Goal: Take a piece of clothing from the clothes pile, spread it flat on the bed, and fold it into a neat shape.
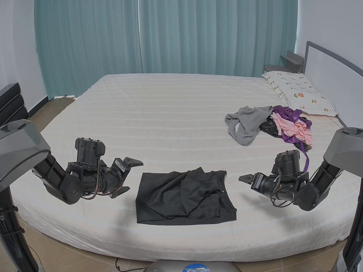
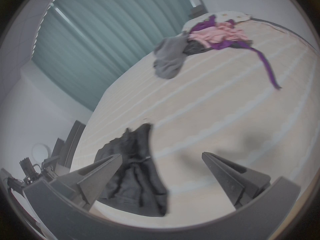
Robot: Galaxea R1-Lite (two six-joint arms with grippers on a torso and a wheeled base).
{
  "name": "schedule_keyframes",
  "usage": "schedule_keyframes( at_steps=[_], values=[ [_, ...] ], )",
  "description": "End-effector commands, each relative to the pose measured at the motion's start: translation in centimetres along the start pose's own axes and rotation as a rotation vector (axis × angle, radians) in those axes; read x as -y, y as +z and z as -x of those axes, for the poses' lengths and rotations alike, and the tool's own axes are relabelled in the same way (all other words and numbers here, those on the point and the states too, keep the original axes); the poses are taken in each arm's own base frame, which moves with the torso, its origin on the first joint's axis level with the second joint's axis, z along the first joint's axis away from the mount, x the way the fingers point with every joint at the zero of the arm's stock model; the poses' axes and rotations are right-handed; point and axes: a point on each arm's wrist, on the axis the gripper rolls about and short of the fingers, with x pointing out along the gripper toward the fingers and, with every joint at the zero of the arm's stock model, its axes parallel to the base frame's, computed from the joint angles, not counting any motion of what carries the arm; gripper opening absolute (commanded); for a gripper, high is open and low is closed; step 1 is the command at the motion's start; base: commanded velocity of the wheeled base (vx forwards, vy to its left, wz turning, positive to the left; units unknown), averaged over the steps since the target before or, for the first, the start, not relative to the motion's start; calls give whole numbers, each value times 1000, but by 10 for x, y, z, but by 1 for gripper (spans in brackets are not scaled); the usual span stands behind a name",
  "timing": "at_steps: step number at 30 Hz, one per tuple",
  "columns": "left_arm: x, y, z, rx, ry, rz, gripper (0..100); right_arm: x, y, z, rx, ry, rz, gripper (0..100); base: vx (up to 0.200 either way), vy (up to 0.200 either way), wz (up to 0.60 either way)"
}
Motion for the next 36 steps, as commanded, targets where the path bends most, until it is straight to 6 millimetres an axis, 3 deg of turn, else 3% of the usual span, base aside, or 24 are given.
schedule_keyframes(
  at_steps=[1,4,9,26,32,36],
  values=[
    [-30,-3,-2,-30,59,46,100,-54,-12,-9,-13,57,86,100,0,200,0],
    [-33,-5,-2,-29,60,48,100,-65,-25,-16,-42,29,118,100,0,200,0],
    [-34,-4,-2,-22,45,45,100,-72,-28,-21,-70,-44,191,100,0,200,0],
    [-34,-6,-3,-20,49,38,100,-80,-49,-49,-84,-241,366,100,0,0,0],
    [-34,-6,-3,-20,49,38,100,-63,-51,-57,-88,-328,412,100,0,0,0],
    [-34,-6,-3,-20,49,36,100,-51,-41,-55,-81,-359,388,100,0,0,0]
  ],
)
